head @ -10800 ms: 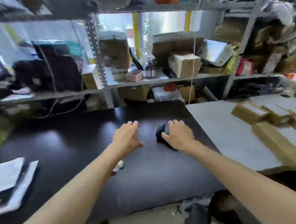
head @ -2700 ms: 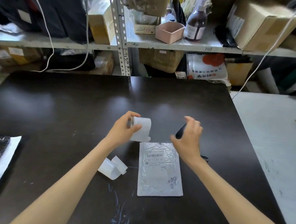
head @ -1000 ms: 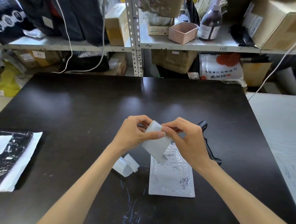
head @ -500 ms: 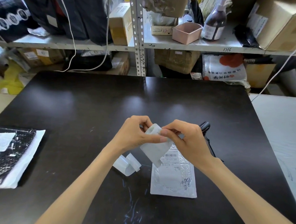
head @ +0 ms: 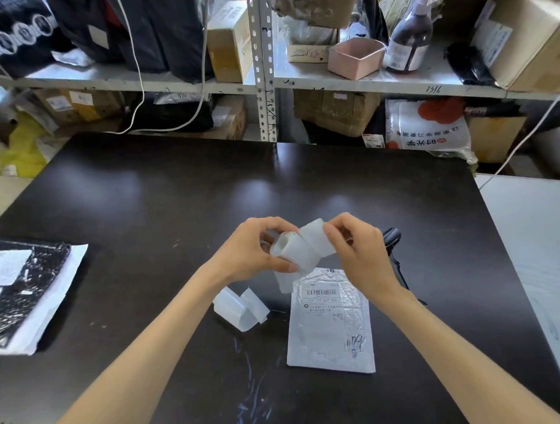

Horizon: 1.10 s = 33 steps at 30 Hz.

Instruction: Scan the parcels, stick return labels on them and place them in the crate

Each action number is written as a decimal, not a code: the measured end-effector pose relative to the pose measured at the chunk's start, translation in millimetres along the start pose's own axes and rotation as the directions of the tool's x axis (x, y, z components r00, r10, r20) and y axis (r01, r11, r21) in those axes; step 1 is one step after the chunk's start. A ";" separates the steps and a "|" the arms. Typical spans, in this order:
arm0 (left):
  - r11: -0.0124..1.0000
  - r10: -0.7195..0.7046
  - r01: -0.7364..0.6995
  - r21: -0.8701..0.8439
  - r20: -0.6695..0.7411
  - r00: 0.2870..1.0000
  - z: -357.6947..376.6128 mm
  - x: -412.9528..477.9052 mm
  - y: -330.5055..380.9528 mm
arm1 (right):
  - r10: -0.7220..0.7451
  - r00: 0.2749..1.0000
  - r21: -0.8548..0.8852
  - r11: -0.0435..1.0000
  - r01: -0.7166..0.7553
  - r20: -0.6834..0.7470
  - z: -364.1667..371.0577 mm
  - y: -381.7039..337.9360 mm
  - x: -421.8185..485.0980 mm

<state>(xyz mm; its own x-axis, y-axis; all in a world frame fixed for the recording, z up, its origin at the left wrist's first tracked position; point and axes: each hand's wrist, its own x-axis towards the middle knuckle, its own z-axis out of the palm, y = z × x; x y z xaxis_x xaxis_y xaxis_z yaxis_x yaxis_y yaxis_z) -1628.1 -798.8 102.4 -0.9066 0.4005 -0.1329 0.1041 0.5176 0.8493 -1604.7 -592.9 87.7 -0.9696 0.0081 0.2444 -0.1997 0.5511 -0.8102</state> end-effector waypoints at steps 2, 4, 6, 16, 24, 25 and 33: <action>0.991 0.001 0.000 0.136 -0.009 1.000 -2.8 8.4 -11.8 | 0.231 0.970 0.127 0.967 -0.220 -0.075 -0.7 14.3 6.8; 0.945 -0.016 0.027 0.326 -0.036 0.999 -3.1 21.4 -24.7 | 0.341 0.931 0.150 0.935 -0.321 -0.134 -2.3 25.9 9.1; 0.868 -0.048 0.073 0.490 -0.063 0.997 -1.3 37.5 -36.5 | 0.330 0.936 0.044 0.944 -0.327 -0.121 -1.7 32.0 6.3; 0.767 -0.216 0.171 0.618 -0.002 0.976 17.7 70.2 -43.0 | 0.188 0.977 -0.245 0.947 -0.208 -0.103 5.4 33.3 5.3; 0.774 -0.588 0.545 -0.323 -0.048 0.807 48.3 49.7 15.2 | 0.033 0.997 -0.389 0.920 -0.055 -0.064 16.7 24.1 11.9; 0.702 -0.621 0.560 -0.440 0.006 0.784 48.1 49.0 18.1 | -0.027 0.999 -0.413 0.911 0.012 -0.031 16.6 22.8 9.3; 0.814 -0.490 0.435 -0.386 -0.054 0.870 53.5 41.6 14.8 | -0.316 0.946 -0.389 0.865 0.318 0.072 9.1 36.1 -24.4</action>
<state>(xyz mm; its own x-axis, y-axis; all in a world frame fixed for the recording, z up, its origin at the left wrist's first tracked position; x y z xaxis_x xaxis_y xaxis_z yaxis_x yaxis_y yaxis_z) -1642.5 -734.0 82.1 -0.8616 0.0540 -0.5047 -0.4674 0.3033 0.8304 -1589.5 -580.8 47.7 -0.8644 -0.2263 0.4490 -0.4263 0.8034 -0.4158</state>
